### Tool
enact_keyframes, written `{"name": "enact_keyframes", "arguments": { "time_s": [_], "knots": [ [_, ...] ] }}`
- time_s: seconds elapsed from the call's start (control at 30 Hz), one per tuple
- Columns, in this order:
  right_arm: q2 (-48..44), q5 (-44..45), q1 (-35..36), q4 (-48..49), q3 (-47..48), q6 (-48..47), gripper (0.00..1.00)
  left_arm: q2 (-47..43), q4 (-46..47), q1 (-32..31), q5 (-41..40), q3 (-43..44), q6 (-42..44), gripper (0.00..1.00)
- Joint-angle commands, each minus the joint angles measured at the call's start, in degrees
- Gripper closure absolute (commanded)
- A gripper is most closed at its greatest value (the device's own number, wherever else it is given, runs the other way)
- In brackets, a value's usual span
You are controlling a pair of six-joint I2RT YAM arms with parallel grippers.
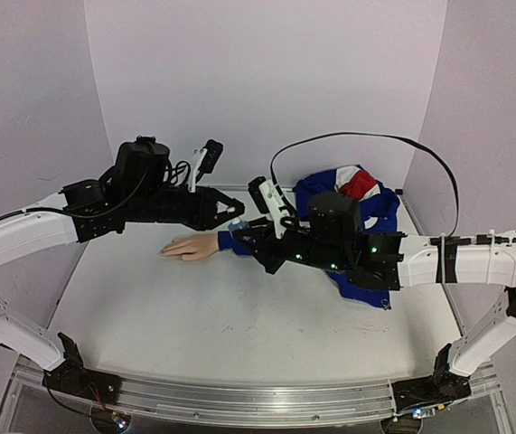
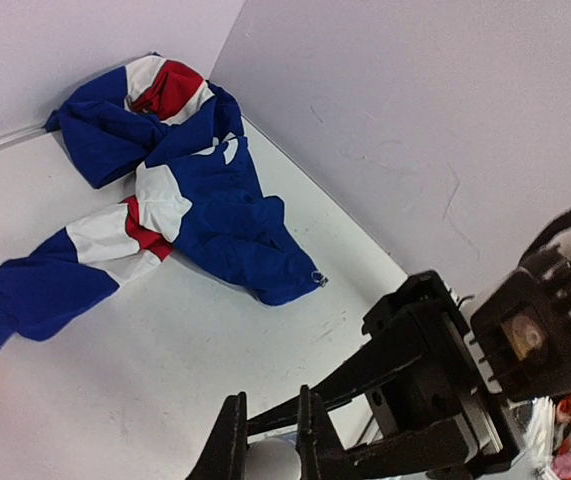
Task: Paint the nails
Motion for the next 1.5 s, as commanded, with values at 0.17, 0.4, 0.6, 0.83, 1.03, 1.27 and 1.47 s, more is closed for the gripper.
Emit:
{"name": "enact_keyframes", "arguments": {
  "time_s": [0.17, 0.4, 0.6, 0.83, 1.03, 1.27, 1.47],
  "knots": [
    [-2.87, -54.21, -4.91, 10.52, 0.63, -0.40, 1.00, 0.01, 9.10, -0.45, 40.70, -0.46, 13.57, 1.00],
    [-1.47, -70.57, -4.98, 10.81, 2.21, 2.33, 1.00, -0.59, 10.70, -1.23, 51.08, -1.85, 14.51, 1.00],
    [-3.72, -60.40, -5.41, 10.37, -0.69, 1.59, 1.00, -2.93, 10.70, -1.24, 46.21, -3.21, 14.32, 1.00],
    [-5.33, -37.67, -5.75, -1.18, -2.11, -3.20, 0.24, -7.28, 9.38, -1.24, 25.36, -7.51, 16.38, 1.00],
    [-11.85, -12.24, -11.04, -6.97, -9.62, -0.47, 0.02, -8.15, 8.19, -1.31, -1.94, -12.29, 16.72, 1.00],
    [-20.39, 5.48, -23.31, -9.65, -17.14, 7.64, 0.02, -1.54, 19.89, -5.74, -11.39, -20.72, 14.75, 1.00],
    [-23.02, 8.10, -24.17, -10.24, -17.72, 7.70, 0.02, 9.82, 23.88, -12.71, -24.48, -21.33, 13.86, 1.00]
  ]
}}
